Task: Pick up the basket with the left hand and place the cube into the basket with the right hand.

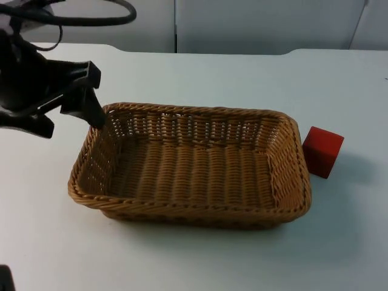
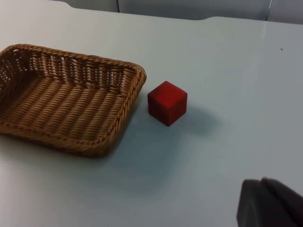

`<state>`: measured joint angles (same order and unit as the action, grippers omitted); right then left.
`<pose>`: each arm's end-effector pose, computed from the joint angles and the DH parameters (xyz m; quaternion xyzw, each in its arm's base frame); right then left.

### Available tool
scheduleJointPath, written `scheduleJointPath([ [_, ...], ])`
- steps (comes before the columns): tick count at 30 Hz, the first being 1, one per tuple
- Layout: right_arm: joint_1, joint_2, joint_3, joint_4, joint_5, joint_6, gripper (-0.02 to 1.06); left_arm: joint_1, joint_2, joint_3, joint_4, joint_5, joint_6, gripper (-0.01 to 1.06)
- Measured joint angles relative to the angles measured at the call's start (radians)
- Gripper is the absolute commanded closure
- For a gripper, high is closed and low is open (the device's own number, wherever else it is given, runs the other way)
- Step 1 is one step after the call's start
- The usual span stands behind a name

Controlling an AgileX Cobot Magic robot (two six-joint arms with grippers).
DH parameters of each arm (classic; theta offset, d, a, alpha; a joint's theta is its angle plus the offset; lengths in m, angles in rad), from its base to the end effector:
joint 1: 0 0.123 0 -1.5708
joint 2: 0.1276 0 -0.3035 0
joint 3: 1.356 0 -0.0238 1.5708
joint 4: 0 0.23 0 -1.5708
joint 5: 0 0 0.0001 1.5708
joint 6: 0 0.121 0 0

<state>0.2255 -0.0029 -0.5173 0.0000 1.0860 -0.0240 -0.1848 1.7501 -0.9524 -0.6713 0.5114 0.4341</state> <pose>-0.0180 -0.0041 0.2557 -0.1063 0.8479 0.0522 0.5167 0.3188 -0.0971 0.1764 0.0404 0.9633 -0.1866 0.1885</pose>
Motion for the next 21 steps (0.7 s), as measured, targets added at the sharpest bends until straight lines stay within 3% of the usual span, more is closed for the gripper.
scheduleJointPath([
  [16,0.000,0.000,0.000,0.000,0.000,0.000,1.05,0.000,0.174,-0.001,0.011,-0.017,0.006,0.37],
  [18,0.000,0.000,0.000,0.000,0.000,0.000,1.05,0.000,0.188,-0.001,-0.028,-0.031,0.032,0.48],
  [20,0.000,0.000,0.000,0.000,0.000,0.000,1.05,0.000,0.191,-0.001,-0.050,-0.040,0.045,0.77],
  [21,0.000,0.000,0.000,0.000,0.000,0.000,1.05,0.000,0.196,-0.001,-0.068,-0.048,0.060,0.77],
])
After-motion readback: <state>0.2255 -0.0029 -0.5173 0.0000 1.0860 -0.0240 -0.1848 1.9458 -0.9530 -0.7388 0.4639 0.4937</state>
